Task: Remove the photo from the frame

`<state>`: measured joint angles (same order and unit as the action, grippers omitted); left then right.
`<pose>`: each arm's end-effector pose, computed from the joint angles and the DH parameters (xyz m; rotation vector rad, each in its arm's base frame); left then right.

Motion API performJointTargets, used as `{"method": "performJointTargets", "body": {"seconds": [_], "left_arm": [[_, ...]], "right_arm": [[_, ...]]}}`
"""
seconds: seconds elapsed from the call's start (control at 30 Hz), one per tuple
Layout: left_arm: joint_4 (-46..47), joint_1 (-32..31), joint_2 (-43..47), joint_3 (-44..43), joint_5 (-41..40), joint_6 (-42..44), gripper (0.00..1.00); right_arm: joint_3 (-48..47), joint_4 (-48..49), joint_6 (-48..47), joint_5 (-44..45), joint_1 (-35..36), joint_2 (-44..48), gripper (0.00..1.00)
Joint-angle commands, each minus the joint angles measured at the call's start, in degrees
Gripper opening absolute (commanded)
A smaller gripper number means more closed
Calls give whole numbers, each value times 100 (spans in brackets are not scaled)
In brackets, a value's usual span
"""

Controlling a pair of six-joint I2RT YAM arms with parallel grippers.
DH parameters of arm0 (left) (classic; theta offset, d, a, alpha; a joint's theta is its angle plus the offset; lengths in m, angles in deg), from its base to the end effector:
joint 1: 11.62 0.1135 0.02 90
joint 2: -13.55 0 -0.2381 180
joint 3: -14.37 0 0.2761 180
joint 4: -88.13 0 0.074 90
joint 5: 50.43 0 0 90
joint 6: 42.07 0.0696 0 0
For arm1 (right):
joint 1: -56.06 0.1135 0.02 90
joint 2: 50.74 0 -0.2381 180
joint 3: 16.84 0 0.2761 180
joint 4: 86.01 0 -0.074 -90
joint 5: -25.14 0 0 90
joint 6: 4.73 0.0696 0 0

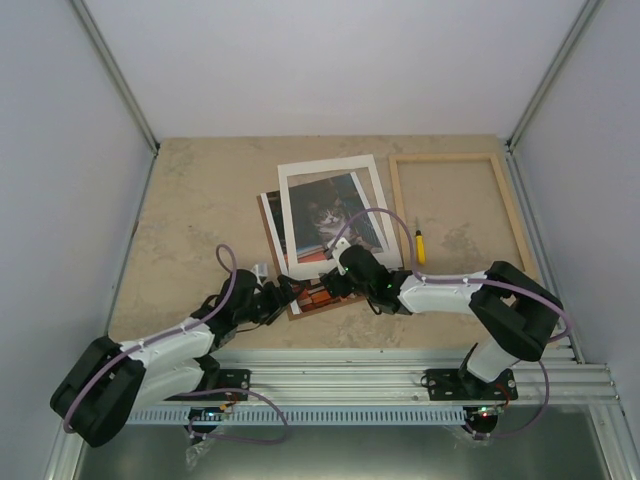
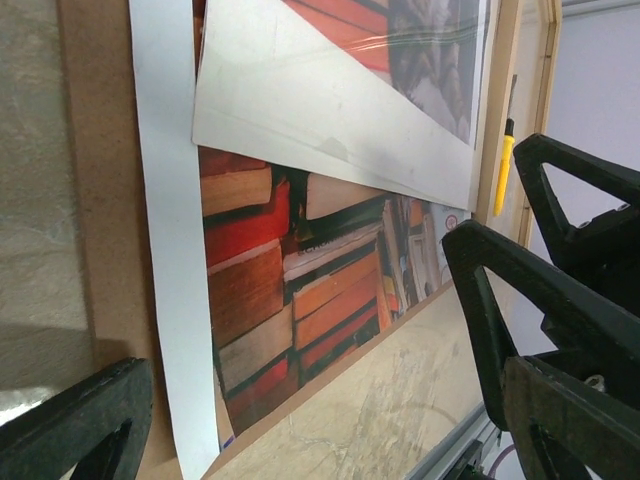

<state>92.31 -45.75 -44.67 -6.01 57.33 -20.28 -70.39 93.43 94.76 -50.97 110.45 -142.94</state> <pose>0.1780 -0.1463 0.0688 -0.5225 2.4051 -1.2634 0.2200 0.2784 0.0895 -0.7385 2.1279 0.3323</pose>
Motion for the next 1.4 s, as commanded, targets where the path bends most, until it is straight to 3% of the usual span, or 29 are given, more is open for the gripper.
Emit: {"method": "performJointTargets", "body": {"seconds": [0.0, 0.23, 0.87, 1.07, 1.37], "left_arm": [[333, -58, -177, 100, 99, -98, 97], [865, -71, -487, 187, 224, -246, 97], [2101, -71, -821, 159, -349, -450, 97], [1881, -71, -1267, 19, -312, -543, 94], [1559, -68, -1105, -4, -586, -450, 93]], "right_arm": [[91, 155, 75, 25, -14, 81, 90], [83, 165, 84, -11, -16, 56, 90], [146, 188, 115, -42, -16, 144, 90], [160, 170, 124, -28, -14, 204, 90], [196, 217, 146, -21, -16, 254, 90]]}}
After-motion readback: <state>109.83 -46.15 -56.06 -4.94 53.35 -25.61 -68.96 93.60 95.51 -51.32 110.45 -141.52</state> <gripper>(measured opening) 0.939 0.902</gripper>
